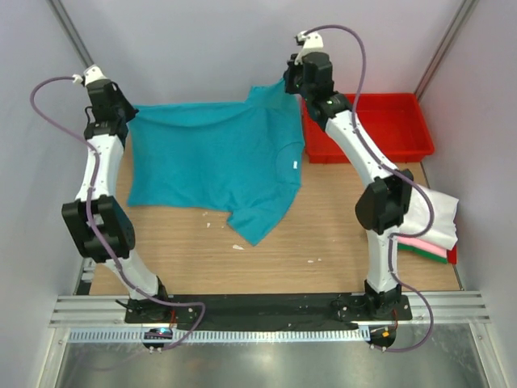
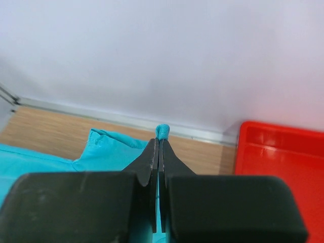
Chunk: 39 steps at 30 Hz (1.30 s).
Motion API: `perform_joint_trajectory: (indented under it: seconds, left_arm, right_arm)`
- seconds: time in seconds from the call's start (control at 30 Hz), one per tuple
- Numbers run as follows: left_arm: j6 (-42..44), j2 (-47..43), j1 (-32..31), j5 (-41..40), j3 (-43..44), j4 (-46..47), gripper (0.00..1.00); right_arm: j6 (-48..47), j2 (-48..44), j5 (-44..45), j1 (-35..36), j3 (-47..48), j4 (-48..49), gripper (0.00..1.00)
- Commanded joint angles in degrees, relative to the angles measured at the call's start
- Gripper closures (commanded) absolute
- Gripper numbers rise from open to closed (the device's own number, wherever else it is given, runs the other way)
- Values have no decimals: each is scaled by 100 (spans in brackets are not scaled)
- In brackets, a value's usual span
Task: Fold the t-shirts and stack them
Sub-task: Flatten the tshirt out
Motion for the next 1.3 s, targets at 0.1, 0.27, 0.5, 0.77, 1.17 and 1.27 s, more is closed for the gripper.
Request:
perform_joint_trajectory:
  seconds: [0.1, 0.27, 0.5, 0.77, 1.17, 1.27]
  left_arm:
    - [208, -1490, 42, 158, -479, 242, 100]
    - [226, -2503, 51, 149, -892, 32, 100]
    - [366, -3848, 51, -96, -911, -504, 100]
    - [472, -4771, 42, -685, -164, -1602, 100]
    - [103, -5151, 42, -1591, 1285, -3615, 100]
    - [76, -4914, 33, -1652, 1638, -3932, 100]
  right_arm:
    - [-412, -1772, -154, 127, -494, 476, 99]
    - [-684, -2732, -22, 434, -1136, 467, 99]
    - [-1097, -3849, 355, 1119, -1559, 274, 99]
    - [-1291, -4518, 584, 1850, -1278, -261, 99]
    - [-1300, -4413, 1331, 2026, -84, -1228, 99]
    - [-1440, -3949, 1524, 2035, 558, -1554, 99]
